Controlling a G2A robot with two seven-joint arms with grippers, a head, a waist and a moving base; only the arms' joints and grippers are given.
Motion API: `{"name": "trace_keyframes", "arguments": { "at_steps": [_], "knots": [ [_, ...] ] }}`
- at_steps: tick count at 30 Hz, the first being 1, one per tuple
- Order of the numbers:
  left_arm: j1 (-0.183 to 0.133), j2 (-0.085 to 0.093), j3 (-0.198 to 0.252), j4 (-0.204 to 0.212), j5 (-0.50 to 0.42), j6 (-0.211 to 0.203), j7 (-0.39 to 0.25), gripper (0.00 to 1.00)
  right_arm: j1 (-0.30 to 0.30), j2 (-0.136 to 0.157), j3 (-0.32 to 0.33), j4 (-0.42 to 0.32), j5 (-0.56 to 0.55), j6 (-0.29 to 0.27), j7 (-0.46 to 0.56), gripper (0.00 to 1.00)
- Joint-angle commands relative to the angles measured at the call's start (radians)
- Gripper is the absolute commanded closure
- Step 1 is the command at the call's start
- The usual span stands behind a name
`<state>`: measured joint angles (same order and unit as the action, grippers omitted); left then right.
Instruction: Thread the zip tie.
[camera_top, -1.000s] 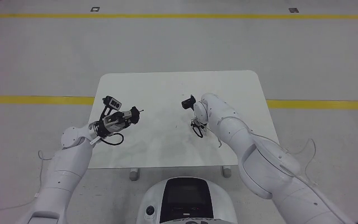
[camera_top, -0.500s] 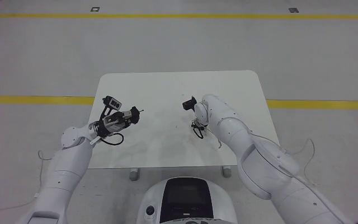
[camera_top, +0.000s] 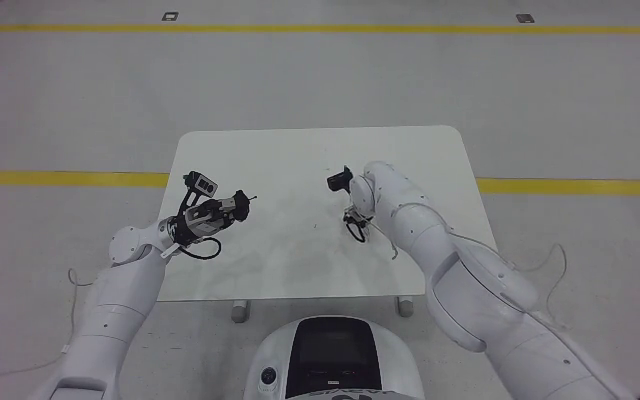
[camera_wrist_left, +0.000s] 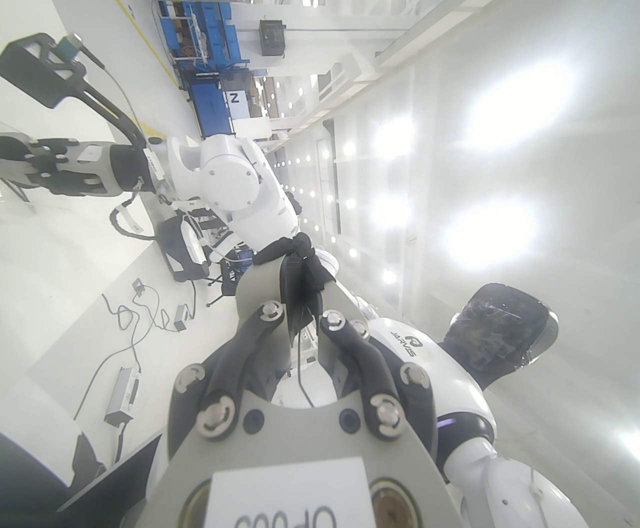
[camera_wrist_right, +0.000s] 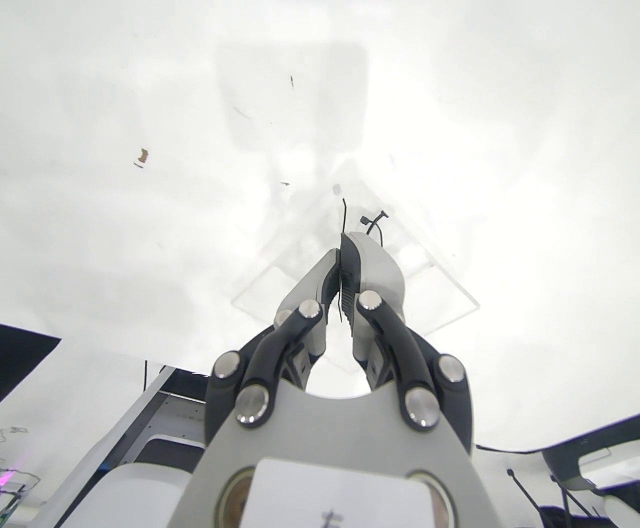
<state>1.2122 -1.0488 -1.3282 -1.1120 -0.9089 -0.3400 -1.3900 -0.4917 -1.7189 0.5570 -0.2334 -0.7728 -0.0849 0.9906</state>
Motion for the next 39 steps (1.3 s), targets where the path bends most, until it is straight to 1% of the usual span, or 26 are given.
{"name": "trace_keyframes", "arguments": {
  "at_steps": [1, 2, 6, 10, 13, 20, 23, 25, 35, 36, 37, 39],
  "knots": [
    [0.0, 0.0, 0.0, 0.0, 0.0, 0.0, 0.0, 1.0, 0.007, 0.004, 0.005, 0.001, 0.002, -0.015, 0.007, 1.0],
    [0.0, 0.0, 0.0, 0.0, 0.0, 0.0, 0.0, 1.0, 0.011, 0.006, 0.007, 0.001, 0.002, -0.022, 0.01, 1.0],
    [0.0, 0.0, 0.0, 0.0, 0.0, 0.0, 0.0, 1.0, 0.029, 0.019, 0.028, 0.003, 0.025, -0.081, 0.029, 1.0],
    [0.0, 0.0, 0.0, 0.0, 0.0, 0.0, 0.0, 1.0, 0.044, 0.036, 0.053, 0.01, 0.056, -0.129, 0.036, 1.0],
    [0.0, 0.0, 0.0, 0.0, 0.0, 0.0, 0.0, 1.0, 0.053, 0.05, 0.072, 0.013, 0.077, -0.153, 0.038, 1.0],
    [0.0, 0.0, 0.0, 0.0, 0.0, 0.0, 0.0, 1.0, 0.062, 0.082, 0.113, -0.01, 0.12, -0.185, 0.045, 1.0],
    [0.0, 0.0, 0.0, 0.0, 0.0, 0.0, 0.0, 1.0, 0.063, 0.096, 0.134, -0.023, 0.144, -0.181, 0.039, 1.0],
    [0.0, 0.0, 0.0, 0.0, 0.0, 0.0, 0.0, 1.0, 0.061, 0.109, 0.165, -0.037, 0.193, -0.187, 0.037, 1.0],
    [0.0, 0.0, 0.0, 0.0, 0.0, 0.0, 0.0, 1.0, 0.061, 0.109, 0.165, -0.037, 0.193, -0.187, 0.037, 1.0],
    [0.0, 0.0, 0.0, 0.0, 0.0, 0.0, 0.0, 1.0, 0.053, 0.11, 0.174, -0.043, 0.21, -0.185, 0.008, 1.0],
    [0.0, 0.0, 0.0, 0.0, 0.0, 0.0, 0.0, 1.0, 0.049, 0.116, 0.189, -0.048, 0.234, -0.194, -0.009, 1.0],
    [0.0, 0.0, 0.0, 0.0, 0.0, 0.0, 0.0, 1.0, 0.052, 0.128, 0.233, -0.056, 0.311, -0.227, -0.025, 1.0]
  ]
}}
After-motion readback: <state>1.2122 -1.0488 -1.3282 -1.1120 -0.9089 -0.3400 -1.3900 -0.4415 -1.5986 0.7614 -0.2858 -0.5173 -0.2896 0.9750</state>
